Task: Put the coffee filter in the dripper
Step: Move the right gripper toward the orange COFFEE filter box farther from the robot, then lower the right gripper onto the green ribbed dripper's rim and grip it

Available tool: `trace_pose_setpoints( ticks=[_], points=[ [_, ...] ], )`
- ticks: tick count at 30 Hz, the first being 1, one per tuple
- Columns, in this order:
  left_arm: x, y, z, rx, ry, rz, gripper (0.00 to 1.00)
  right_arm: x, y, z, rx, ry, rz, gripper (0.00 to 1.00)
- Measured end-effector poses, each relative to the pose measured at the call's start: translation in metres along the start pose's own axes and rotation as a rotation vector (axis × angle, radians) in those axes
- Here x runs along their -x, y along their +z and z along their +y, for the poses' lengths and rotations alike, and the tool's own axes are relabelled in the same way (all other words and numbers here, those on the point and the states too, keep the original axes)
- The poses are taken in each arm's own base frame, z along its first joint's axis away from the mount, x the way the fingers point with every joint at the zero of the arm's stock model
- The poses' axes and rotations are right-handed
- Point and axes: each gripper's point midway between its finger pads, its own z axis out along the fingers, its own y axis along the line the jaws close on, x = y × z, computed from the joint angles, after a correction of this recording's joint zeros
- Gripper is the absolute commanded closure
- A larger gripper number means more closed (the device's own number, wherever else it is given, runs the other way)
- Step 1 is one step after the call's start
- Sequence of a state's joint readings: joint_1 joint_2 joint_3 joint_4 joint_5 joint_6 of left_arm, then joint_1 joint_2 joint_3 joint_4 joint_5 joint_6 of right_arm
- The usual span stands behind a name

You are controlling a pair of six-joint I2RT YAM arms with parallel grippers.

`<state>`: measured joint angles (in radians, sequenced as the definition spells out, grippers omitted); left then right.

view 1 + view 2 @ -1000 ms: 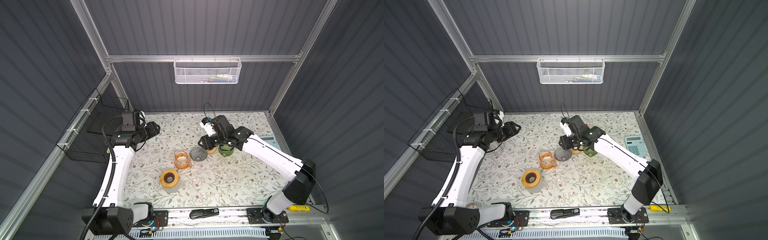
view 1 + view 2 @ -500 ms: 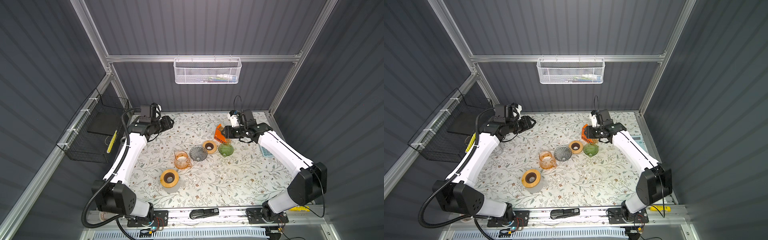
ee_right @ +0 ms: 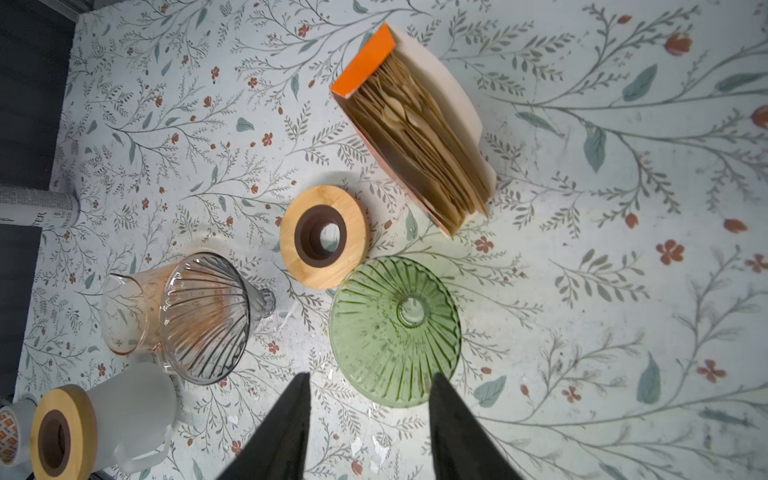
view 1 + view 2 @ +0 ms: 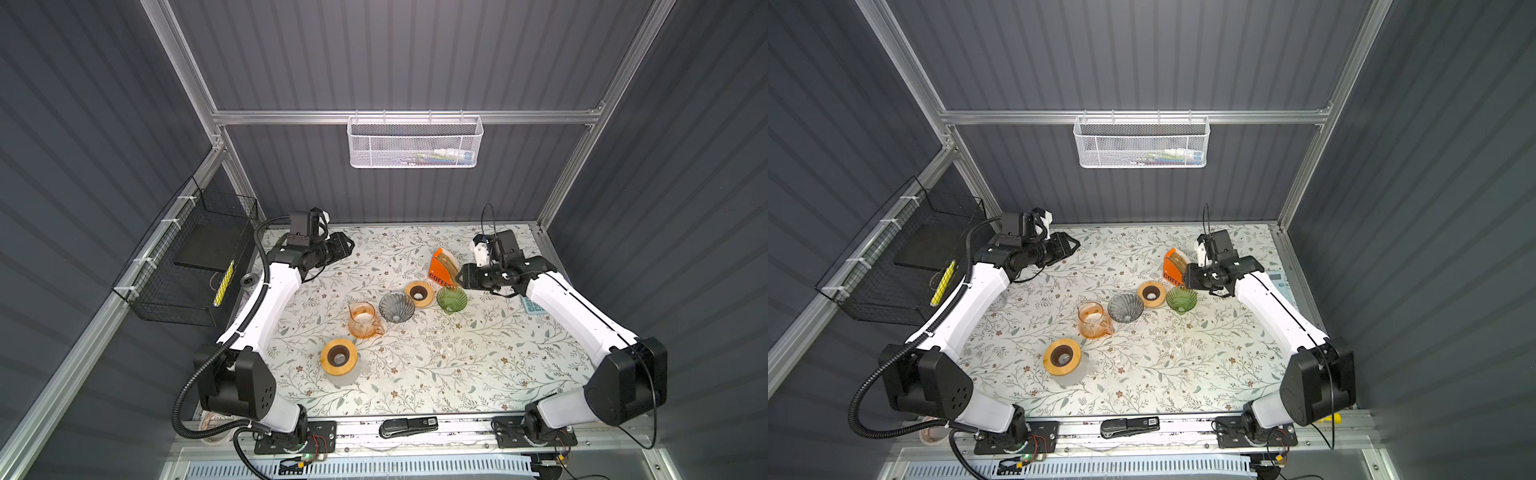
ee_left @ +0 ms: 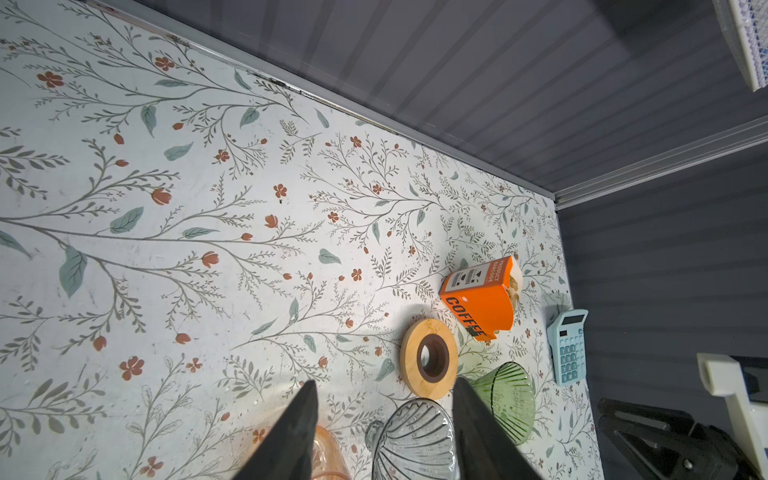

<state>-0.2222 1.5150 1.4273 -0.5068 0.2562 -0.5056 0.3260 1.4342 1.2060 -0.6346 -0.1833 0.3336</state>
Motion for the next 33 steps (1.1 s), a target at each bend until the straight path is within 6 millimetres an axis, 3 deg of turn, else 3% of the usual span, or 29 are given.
trace_pose_setpoints(
  ticks=[10, 22, 33],
  points=[
    [-0.032, 0.012, 0.006, -0.005, -0.011, 0.079, 0.48, -0.040, 0.017, -0.019, -0.062, 0.058, 0.099, 0.50],
    [-0.037, 0.010, 0.005, -0.019, -0.014, 0.080, 0.48, -0.054, 0.049, -0.036, -0.132, 0.097, 0.190, 0.54],
    [-0.037, 0.009, 0.005, -0.024, -0.012, 0.080, 0.48, -0.045, 0.065, -0.040, -0.156, 0.097, 0.196, 0.59]
  ],
)
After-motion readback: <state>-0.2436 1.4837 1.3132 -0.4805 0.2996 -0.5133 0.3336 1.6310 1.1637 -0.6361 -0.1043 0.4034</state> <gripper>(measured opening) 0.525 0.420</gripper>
